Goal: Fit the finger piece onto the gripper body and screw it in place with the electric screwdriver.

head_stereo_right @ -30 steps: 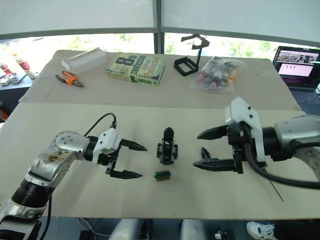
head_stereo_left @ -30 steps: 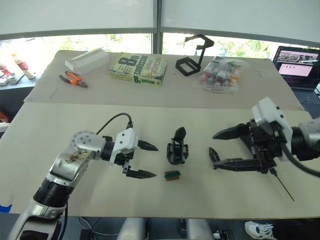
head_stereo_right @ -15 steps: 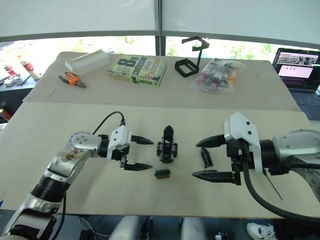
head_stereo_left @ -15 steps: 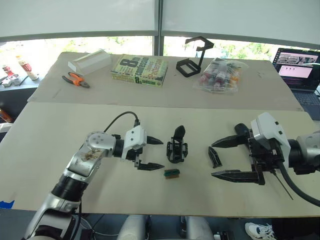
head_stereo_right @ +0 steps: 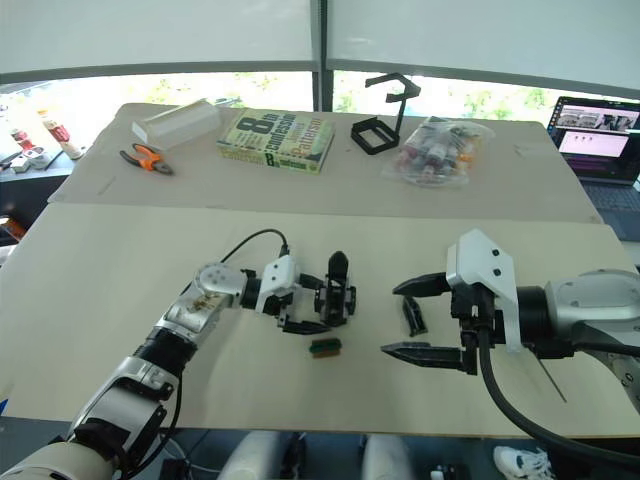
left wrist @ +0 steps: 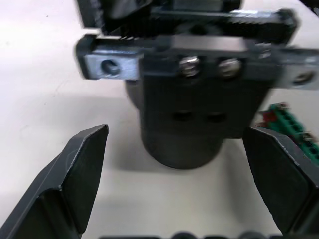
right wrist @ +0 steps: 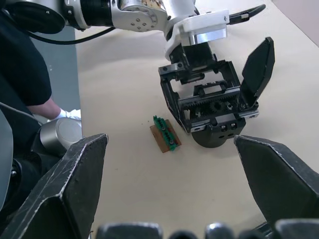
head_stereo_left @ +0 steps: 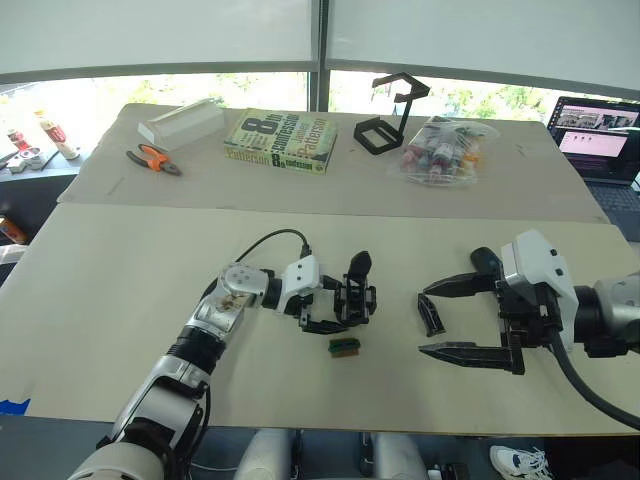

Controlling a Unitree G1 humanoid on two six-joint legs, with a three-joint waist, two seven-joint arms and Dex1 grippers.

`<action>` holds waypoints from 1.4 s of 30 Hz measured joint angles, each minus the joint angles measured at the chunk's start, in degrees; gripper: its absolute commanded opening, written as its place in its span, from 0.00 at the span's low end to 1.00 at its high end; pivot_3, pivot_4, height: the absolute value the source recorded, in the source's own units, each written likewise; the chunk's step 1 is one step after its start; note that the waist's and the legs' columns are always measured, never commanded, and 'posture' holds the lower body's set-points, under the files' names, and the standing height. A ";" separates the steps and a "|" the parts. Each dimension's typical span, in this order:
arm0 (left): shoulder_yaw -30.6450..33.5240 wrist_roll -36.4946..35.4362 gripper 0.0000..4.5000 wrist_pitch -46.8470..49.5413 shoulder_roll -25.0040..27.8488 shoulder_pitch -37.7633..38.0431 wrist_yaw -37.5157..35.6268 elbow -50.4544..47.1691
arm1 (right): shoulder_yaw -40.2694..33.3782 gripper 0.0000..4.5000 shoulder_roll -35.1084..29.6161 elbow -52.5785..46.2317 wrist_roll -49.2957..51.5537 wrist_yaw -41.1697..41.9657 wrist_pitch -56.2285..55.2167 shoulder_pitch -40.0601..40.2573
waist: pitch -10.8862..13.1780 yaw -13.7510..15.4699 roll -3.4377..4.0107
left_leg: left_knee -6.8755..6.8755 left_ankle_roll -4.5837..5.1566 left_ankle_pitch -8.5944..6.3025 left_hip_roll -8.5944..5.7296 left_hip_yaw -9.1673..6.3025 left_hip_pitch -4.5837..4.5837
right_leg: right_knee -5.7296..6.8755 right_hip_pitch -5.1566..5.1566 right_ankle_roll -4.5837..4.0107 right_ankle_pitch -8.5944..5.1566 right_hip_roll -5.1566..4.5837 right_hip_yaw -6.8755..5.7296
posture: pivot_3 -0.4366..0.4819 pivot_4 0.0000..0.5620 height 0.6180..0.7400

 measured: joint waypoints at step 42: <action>6.30 -0.31 0.99 -1.38 6.59 -4.69 -12.98 6.37 | -1.59 1.00 1.97 -0.70 -4.48 -5.50 3.27 6.22 | -0.01 -0.78 0.00 | 0.45 -0.08 0.04 0.08 -0.04 -0.37 | 0.05 -0.20 0.05 0.08 -0.03 -0.02 | 0.48 0.27 1.00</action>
